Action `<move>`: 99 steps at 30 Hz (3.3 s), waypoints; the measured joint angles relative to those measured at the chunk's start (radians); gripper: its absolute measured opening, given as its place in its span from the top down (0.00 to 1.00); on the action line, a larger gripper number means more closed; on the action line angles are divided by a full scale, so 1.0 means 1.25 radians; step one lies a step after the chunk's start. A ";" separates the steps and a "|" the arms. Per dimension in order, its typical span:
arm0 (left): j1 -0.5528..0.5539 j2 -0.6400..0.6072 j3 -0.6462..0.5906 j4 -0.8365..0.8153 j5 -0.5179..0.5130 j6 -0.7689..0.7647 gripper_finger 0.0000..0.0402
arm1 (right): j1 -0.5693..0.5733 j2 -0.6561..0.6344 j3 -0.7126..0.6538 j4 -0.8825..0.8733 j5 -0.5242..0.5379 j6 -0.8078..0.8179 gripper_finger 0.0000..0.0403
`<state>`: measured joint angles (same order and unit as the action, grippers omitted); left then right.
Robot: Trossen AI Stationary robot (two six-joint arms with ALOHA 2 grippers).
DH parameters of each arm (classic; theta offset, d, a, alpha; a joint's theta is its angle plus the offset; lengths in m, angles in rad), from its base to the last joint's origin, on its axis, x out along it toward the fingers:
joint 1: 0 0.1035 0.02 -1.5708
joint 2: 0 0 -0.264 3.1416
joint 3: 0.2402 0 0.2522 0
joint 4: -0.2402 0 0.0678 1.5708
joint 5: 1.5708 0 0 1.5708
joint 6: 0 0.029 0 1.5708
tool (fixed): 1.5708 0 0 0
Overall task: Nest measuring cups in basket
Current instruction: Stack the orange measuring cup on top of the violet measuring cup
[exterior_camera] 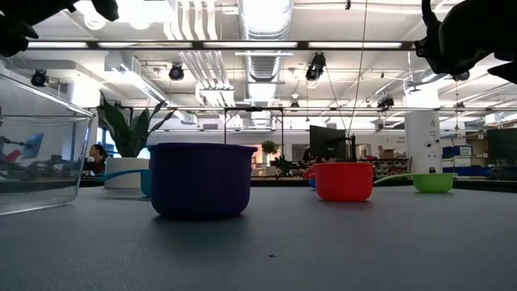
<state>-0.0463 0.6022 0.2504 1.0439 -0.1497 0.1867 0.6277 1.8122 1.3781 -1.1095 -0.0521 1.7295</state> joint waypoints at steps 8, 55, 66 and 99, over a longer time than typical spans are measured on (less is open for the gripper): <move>0.000 0.000 0.000 0.000 0.000 0.000 1.00 | 0.000 0.000 0.000 0.000 0.000 -0.017 0.98; 0.000 0.002 0.000 -0.007 0.000 -0.028 1.00 | -0.276 -0.053 0.242 0.065 0.135 -2.557 0.98; 0.000 0.002 0.000 -0.006 0.000 -0.043 1.00 | -0.344 -0.049 0.241 0.179 -0.044 -2.734 0.98; 0.000 0.011 0.000 -0.010 -0.001 -0.082 1.00 | -0.324 0.114 0.280 0.259 -0.069 -2.731 0.98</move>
<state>-0.0460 0.6159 0.2504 1.0309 -0.1505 0.0841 0.2230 1.9547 1.7275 -0.7861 -0.1388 -1.6840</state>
